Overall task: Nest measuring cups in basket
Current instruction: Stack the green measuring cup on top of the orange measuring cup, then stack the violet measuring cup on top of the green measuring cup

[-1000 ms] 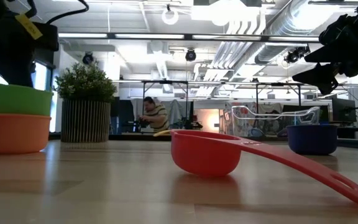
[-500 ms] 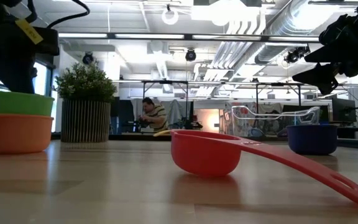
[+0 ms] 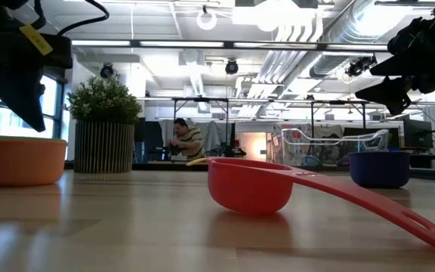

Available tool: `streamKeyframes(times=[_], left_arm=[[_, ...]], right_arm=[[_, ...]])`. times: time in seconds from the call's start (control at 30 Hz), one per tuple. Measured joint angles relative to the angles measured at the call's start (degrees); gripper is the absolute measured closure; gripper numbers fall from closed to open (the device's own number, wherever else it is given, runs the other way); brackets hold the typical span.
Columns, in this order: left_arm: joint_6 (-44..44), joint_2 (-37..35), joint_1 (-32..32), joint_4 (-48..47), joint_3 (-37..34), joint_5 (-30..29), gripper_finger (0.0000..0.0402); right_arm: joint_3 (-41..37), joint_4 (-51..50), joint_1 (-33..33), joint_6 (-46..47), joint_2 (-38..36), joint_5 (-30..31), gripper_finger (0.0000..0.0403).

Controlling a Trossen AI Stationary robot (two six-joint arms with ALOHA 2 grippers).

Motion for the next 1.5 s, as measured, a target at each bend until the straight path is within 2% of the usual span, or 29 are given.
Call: streamKeyframes(times=[0.2,0.33,0.63,0.9,1.13,1.5], left_arm=[[-0.44,-1.08,0.00,0.42,0.16,0.61,0.0294],[-0.96,-2.37,0.00,0.59,2.49,-0.25,0.0287],[11.04,-2.54,2.52,2.90,9.16,-3.04,0.0287],[22.89,-2.54,5.46,13.14,11.45,-3.30,0.0287],[29.89,-2.54,6.99,23.47,11.45,0.43,0.0287],[31.12,-2.54,9.16,32.22,11.45,2.17,0.0287]], right_arm=[[0.00,-0.01,-0.01,0.00,0.00,0.00,0.0119],[0.00,0.00,0.01,0.00,0.00,0.00,0.0119],[0.00,0.02,0.01,0.00,0.00,0.00,0.0119],[0.00,0.01,0.01,0.00,0.00,0.00,0.0119],[0.01,0.00,0.01,0.00,0.00,0.00,0.0119],[0.01,0.02,-0.01,0.00,0.00,0.00,0.0119]])
